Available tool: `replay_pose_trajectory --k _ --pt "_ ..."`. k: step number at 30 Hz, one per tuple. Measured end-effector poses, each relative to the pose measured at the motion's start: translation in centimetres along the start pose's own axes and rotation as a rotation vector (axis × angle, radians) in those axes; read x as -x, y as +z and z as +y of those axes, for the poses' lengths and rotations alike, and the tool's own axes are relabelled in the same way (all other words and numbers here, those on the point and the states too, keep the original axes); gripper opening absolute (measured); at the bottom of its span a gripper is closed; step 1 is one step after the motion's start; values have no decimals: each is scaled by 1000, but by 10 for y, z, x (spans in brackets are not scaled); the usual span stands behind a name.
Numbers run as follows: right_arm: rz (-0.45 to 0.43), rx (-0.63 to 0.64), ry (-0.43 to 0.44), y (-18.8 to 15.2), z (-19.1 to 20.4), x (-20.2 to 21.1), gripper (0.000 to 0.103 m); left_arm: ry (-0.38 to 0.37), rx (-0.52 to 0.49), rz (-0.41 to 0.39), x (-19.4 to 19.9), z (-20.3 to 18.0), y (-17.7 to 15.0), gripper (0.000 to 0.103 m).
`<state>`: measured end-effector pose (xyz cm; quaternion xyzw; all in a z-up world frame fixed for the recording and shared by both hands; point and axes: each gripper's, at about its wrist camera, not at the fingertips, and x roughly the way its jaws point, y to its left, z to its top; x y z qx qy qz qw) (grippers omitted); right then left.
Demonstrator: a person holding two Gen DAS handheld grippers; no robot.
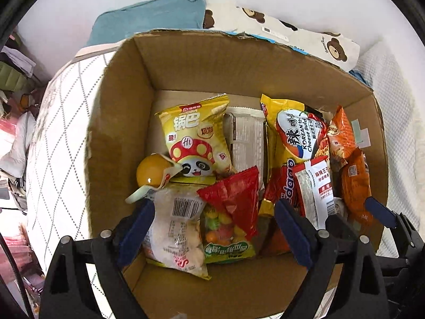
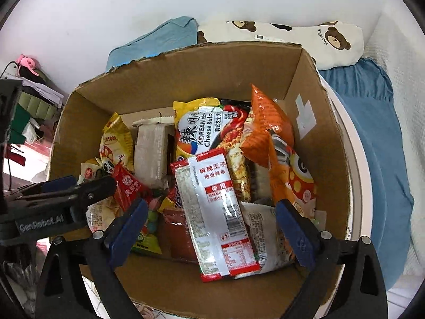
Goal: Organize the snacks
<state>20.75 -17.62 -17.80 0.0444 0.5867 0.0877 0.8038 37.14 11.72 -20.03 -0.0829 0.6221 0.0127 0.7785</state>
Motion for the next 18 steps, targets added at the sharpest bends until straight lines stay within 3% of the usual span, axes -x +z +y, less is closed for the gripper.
replay_pose_trajectory --k 8,18 --pt "-36 10 -11 -20 3 22 99 15 -4 -80 25 -1 -14 92" --pt "-150 43 -39 -46 5 75 99 35 -5 -223 73 -3 -50 92"
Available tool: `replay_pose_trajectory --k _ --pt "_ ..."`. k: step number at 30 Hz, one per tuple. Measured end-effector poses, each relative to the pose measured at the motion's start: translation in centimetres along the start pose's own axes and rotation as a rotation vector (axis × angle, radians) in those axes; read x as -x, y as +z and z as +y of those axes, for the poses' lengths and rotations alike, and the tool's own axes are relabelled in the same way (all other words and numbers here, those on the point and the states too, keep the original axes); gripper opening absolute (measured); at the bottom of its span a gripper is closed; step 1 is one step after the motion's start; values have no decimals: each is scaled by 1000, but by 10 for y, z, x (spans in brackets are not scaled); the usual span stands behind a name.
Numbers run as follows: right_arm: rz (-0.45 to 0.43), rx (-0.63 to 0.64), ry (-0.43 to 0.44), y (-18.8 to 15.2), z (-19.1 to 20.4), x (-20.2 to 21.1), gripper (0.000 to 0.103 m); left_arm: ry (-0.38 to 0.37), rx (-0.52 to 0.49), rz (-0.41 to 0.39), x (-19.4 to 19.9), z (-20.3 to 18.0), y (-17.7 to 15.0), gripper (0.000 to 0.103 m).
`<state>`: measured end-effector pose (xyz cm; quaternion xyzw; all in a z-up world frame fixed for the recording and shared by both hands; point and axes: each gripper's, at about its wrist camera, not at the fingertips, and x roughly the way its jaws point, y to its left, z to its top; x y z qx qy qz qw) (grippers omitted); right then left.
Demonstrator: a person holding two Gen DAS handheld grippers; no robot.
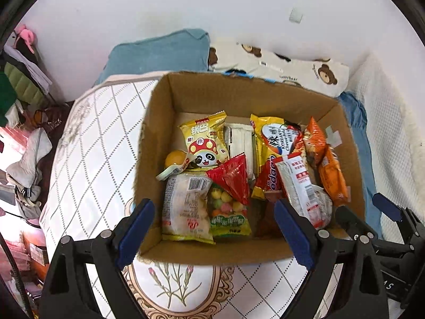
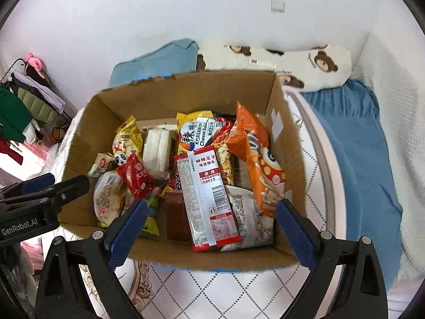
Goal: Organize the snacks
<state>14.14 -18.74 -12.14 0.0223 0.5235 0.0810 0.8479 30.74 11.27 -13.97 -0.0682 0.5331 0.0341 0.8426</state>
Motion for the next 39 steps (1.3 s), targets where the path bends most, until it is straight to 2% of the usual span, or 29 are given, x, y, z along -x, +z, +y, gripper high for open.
replay_pose_trajectory --k 8,18,25,31,36,37,39 --pt "-138 32 21 -23 3 79 102 13 -2 -169 78 -4 -43 92" --pt "-301 53 30 -76 9 192 103 53 -14 -337 166 -8 -89 92" --pt "-362 40 34 -103 8 246 103 66 -35 -379 195 -10 -111 92" --pt "-397 39 27 -118 7 275 103 40 -35 -364 200 -11 -125 92" --pt "-403 32 23 -121 4 278 103 47 -43 -372 195 -15 -125 93" --pt "-404 34 21 -119 4 276 103 43 -43 -369 192 -15 -123 100" --pt "-403 32 25 -118 1 269 103 39 -45 -367 186 -16 -121 103"
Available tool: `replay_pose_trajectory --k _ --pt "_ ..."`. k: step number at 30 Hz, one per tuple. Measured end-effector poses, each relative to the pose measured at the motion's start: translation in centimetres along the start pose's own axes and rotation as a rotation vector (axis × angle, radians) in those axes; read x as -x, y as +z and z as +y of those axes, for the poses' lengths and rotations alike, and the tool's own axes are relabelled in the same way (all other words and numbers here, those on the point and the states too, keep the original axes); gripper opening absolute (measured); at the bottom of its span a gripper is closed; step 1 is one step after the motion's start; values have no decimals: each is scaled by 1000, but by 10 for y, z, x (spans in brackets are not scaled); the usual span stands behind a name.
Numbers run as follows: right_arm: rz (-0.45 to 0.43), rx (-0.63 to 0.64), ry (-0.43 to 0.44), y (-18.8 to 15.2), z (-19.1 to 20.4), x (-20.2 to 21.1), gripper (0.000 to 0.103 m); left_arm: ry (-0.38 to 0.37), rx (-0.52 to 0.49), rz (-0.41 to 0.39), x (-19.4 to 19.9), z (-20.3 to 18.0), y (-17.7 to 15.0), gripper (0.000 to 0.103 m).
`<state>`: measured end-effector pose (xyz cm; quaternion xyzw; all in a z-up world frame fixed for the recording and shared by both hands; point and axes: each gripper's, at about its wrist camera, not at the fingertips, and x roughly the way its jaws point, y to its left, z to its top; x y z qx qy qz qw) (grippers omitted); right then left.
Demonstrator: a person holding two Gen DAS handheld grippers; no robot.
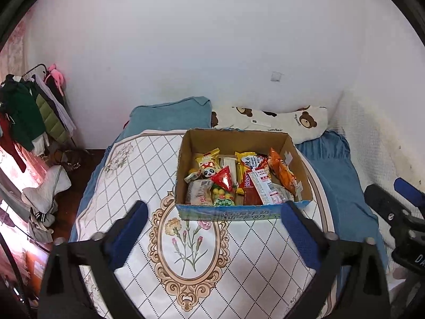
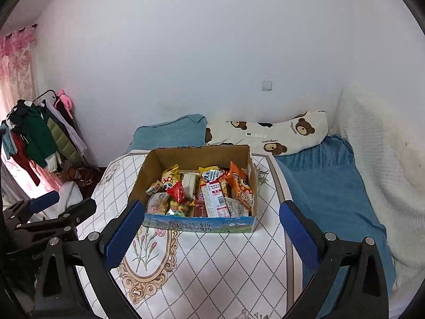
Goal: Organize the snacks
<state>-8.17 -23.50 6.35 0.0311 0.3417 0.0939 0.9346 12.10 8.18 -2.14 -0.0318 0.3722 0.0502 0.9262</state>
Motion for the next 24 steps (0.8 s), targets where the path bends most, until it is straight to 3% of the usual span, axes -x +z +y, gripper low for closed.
replay_pose_trajectory --k 24 --pt "67 -17 -96 -4 -25 -110 103 54 -11 101 -91 -11 6 103"
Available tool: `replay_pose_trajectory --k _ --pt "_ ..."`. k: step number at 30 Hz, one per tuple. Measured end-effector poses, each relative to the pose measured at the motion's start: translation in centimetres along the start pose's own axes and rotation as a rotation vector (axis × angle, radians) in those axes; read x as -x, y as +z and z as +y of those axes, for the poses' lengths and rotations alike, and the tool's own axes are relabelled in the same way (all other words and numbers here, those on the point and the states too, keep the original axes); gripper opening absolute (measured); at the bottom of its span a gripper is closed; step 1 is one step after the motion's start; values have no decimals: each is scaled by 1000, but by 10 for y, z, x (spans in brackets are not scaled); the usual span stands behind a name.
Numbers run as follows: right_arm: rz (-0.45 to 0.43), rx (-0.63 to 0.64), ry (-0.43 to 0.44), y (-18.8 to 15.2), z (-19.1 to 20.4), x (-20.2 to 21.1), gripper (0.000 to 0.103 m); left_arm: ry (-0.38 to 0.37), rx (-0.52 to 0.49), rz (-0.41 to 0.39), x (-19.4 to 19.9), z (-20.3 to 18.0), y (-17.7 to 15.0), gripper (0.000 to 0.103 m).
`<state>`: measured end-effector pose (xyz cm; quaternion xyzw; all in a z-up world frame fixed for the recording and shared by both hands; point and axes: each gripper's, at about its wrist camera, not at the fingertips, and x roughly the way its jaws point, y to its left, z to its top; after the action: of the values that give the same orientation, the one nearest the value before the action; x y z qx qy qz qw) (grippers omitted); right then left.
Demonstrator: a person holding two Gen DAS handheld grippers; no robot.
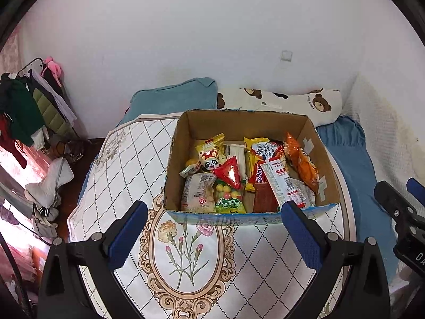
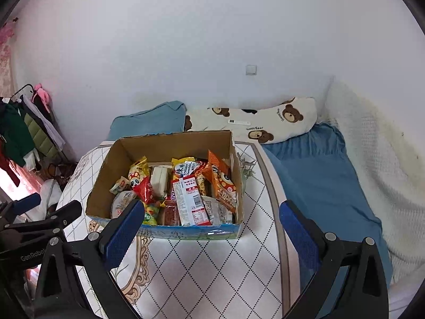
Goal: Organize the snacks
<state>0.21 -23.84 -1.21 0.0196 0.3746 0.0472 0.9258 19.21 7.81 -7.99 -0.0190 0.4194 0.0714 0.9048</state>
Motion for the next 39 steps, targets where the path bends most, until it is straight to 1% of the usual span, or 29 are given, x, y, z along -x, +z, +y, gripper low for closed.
replay_pose_trajectory --k 4,12,29,39 --pt "7 -1 -5 0 0 -8 103 -5 -3 12 -5 -1 -1 103" --pt "32 8 11 -6 4 -17 103 -16 -9 19 -6 -3 -3 103" --pt "54 4 20 -10 4 -23 103 -26 -13 37 -11 -4 -9 103" --pt "52 1 20 -9 4 -23 103 -27 -6 31 -6 -2 -6 103"
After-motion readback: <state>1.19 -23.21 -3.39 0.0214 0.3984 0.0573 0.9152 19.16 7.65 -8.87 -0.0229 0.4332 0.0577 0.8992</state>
